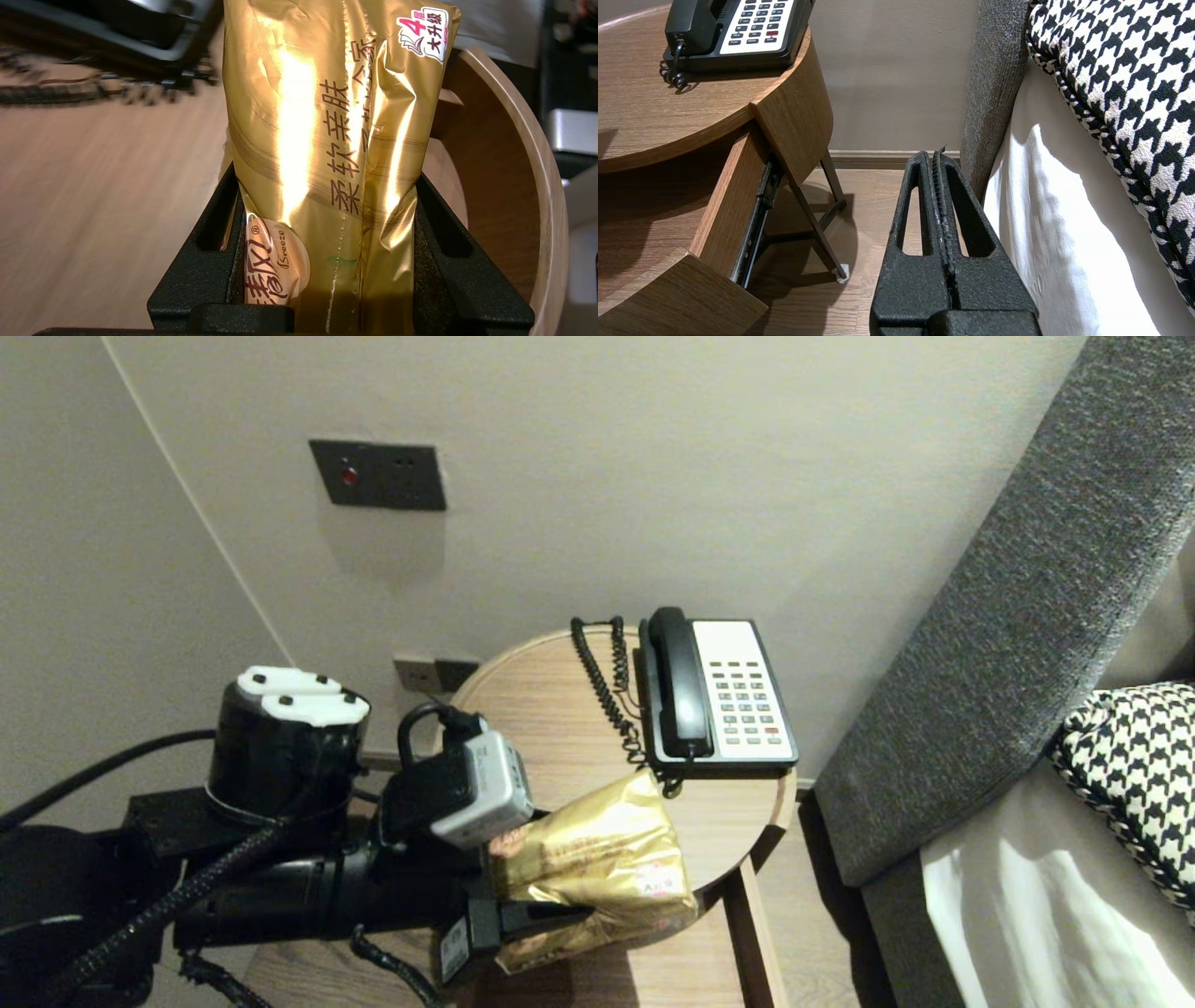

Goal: Take the tissue out of the drawer one by one and place them on the table

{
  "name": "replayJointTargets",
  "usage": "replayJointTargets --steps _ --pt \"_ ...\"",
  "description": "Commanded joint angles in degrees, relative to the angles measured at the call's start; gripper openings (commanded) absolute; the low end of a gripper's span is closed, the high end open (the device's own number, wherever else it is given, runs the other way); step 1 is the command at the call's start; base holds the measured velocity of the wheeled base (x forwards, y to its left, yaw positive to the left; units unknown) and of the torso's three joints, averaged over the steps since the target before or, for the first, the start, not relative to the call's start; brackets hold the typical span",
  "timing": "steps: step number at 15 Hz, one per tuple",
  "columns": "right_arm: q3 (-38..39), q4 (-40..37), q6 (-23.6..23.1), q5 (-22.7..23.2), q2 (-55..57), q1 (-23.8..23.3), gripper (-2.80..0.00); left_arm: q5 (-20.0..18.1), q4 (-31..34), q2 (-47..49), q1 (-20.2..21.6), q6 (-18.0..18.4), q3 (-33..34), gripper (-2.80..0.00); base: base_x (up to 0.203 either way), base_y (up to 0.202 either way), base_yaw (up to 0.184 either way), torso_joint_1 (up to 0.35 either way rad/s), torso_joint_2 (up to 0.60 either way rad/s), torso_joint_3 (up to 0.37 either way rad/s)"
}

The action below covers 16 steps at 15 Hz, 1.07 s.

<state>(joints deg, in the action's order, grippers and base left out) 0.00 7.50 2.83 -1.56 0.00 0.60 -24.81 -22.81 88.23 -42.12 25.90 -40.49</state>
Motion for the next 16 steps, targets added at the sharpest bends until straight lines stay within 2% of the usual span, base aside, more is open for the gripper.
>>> replayJointTargets --steps 1,3,5,7,9,12,13,16 --pt "2.3 0.1 0.0 0.0 0.0 0.0 -2.8 4.1 11.7 -3.6 0.0 -1.9 -8.8 -2.8 0.0 0.0 0.0 0.0 0.0 0.0" --pt "2.3 0.1 0.0 0.0 0.0 0.0 -2.8 10.7 20.5 -3.7 0.0 -8.2 -16.8 -2.8 0.0 0.0 0.0 0.0 0.0 0.0" --pt "2.3 0.1 0.1 0.0 0.0 0.0 -2.8 19.4 28.8 -2.3 -0.2 -17.1 -24.0 -2.8 0.0 0.0 0.0 0.0 0.0 0.0" --pt "2.3 0.1 0.0 0.0 0.0 0.0 -2.8 29.1 34.2 1.8 -0.2 -26.4 -30.2 -2.8 0.0 0.0 0.0 0.0 0.0 0.0" --pt "2.3 0.1 0.0 0.0 0.0 0.0 -2.8 35.6 38.1 5.8 -0.5 -34.3 -35.1 -2.8 0.0 0.0 0.0 0.0 0.0 0.0" --pt "2.3 0.1 0.0 0.0 0.0 0.0 -2.8 39.5 43.5 8.8 -3.8 -44.0 -38.1 -2.8 0.0 0.0 0.0 0.0 0.0 0.0" --pt "2.3 0.1 0.1 0.0 0.0 0.0 -2.8 39.6 43.6 9.1 -5.0 -45.5 -37.4 -2.8 0.0 0.0 0.0 0.0 0.0 0.0" --pt "2.3 0.1 0.0 0.0 0.0 0.0 -2.8 39.2 42.6 9.4 -8.0 -46.4 -35.7 -2.8 0.0 0.0 0.0 0.0 0.0 0.0"
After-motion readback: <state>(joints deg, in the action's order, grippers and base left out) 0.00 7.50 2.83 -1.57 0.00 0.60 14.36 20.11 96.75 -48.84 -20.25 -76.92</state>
